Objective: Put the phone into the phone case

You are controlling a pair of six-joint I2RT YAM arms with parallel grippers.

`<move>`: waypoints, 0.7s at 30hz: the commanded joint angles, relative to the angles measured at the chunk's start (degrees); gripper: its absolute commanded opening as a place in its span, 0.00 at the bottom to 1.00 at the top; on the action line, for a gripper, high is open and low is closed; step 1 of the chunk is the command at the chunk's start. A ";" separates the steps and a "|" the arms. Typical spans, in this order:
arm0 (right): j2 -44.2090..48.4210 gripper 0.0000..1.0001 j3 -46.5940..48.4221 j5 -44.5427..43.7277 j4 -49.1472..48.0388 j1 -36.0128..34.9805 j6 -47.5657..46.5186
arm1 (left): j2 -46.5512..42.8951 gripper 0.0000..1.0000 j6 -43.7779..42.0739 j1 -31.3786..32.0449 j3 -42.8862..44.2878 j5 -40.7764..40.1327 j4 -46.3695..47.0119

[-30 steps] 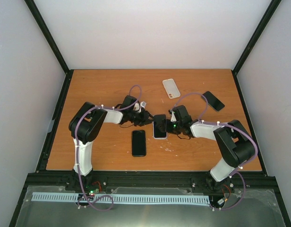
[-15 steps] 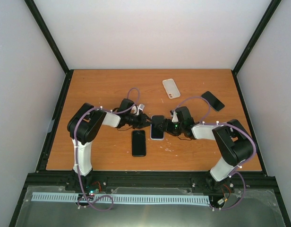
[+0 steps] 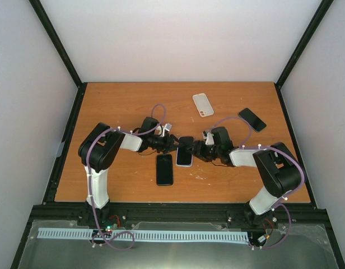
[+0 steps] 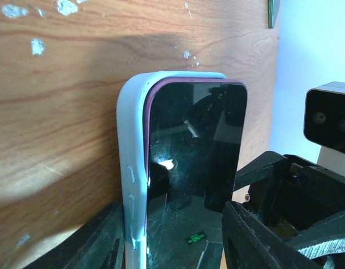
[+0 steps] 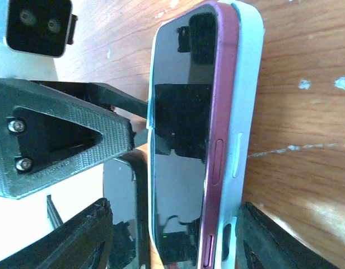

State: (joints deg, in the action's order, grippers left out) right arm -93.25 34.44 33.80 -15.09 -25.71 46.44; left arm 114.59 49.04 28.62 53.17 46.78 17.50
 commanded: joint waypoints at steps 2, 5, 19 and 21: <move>1.63 0.59 -0.88 5.15 -11.20 0.29 3.33 | -1.34 0.50 -1.89 1.35 -1.26 3.09 -1.71; 0.59 0.58 -2.26 6.62 -15.61 0.80 6.05 | -1.88 0.55 -1.75 1.31 -1.87 3.31 -1.12; -4.82 0.54 -5.06 10.06 -25.56 1.29 10.49 | -2.73 0.62 -2.85 1.35 -2.80 3.19 -0.97; -6.16 0.51 -5.00 11.44 -27.88 1.28 11.40 | -2.55 0.61 -2.77 1.31 -2.81 3.18 -0.84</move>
State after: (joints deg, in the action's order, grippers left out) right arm -97.14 29.82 41.98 -36.38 -24.36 56.69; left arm 112.44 47.42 28.73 51.29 47.00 18.04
